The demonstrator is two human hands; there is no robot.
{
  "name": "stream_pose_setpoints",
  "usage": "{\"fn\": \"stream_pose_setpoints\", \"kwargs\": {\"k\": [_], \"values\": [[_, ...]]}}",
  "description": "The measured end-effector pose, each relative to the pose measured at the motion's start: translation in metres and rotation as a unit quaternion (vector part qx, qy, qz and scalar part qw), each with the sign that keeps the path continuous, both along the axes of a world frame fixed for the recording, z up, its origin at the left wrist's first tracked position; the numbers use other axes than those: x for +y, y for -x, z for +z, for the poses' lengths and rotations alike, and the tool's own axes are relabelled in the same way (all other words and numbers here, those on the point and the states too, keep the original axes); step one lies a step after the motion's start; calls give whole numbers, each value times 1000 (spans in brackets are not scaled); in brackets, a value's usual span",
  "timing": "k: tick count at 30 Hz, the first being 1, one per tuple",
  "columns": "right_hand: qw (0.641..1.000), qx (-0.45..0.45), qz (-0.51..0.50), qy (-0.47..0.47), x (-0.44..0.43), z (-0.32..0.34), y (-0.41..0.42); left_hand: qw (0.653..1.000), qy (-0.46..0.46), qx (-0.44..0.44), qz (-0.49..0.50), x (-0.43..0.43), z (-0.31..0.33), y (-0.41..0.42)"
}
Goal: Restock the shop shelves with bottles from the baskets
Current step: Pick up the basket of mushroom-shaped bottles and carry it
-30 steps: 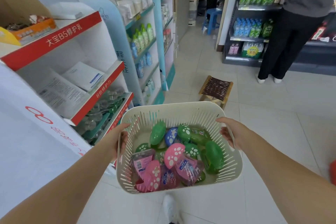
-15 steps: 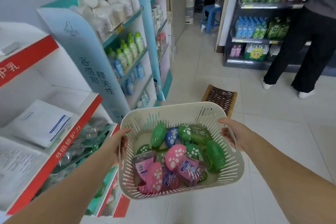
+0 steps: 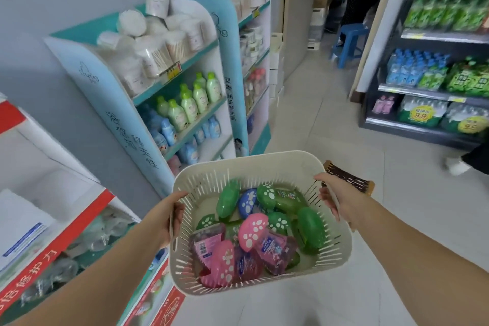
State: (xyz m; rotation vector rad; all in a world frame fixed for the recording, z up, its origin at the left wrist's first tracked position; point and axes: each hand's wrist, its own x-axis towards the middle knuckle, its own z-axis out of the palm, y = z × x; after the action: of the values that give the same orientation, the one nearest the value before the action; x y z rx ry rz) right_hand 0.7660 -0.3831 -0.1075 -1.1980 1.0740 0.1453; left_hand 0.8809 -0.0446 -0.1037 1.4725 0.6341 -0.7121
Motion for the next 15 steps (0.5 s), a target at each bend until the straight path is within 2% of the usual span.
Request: {"fn": "stream_pose_setpoints", "kwargs": {"k": [8, 15], "values": [[993, 36, 104, 40, -76, 3, -91, 996, 3, 4, 90, -62, -11, -28], [987, 66, 135, 49, -116, -18, -160, 993, 2, 25, 115, -101, -33, -77]]}}
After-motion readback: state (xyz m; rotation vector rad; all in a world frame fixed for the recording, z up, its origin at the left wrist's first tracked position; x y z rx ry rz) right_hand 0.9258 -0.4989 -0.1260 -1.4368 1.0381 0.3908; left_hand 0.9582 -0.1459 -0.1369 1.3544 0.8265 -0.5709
